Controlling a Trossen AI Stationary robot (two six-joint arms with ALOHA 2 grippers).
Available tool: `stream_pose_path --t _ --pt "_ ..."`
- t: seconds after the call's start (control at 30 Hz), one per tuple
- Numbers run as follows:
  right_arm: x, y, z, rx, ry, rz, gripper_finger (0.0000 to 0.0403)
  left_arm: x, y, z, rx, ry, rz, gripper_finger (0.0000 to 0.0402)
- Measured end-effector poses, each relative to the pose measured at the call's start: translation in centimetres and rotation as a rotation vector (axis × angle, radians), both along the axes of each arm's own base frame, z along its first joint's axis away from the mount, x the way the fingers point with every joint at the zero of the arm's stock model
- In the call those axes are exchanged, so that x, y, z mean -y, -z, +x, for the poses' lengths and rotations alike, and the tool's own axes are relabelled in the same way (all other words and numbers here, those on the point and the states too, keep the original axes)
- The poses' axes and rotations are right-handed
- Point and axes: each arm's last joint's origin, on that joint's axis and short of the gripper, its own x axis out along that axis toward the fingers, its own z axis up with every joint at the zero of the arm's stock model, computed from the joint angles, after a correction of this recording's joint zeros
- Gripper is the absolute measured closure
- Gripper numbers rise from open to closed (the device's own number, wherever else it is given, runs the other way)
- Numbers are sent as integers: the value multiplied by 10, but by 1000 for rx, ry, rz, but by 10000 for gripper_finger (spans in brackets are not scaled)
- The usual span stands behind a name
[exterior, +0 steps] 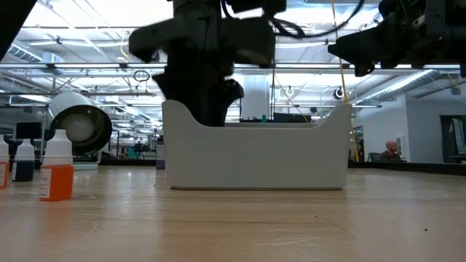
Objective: Pick & Place food coloring
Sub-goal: Put the purple food coloring bottle into the bin
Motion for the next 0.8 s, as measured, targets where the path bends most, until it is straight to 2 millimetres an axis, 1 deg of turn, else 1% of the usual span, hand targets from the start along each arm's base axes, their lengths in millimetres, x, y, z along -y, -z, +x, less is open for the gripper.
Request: stream_pose_path --t 0.1,0.2,0.33,0.43,0.5,0.57,0.63,0.73,0.8 --pt "0 0 0 0 0 0 298 -1 -15 -4 33 -19 -8 166" --pt "0 0 0 0 0 1 298 -4 -34 -12 55 -46 14 162" --pt "0 0 0 -3 0 2 298 -9 -64 -32 53 -126 58 161" --pt "0 1 0 -6 0 1 298 -10 -81 -49 21 -222 101 161" --pt "0 1 0 -5 0 2 298 -8 -88 -60 -2 -287 123 161" --pt "0 1 0 -7 1 1 298 -3 -88 -71 -19 -336 144 161" --pt "0 1 0 -8 1 1 298 2 -81 -82 -15 -387 182 160" --pt "0 2 0 -26 2 -3 298 8 -63 -101 -20 -419 206 160" --pt "1 4 -1 -45 13 -12 298 12 -46 -115 -9 -433 196 160"
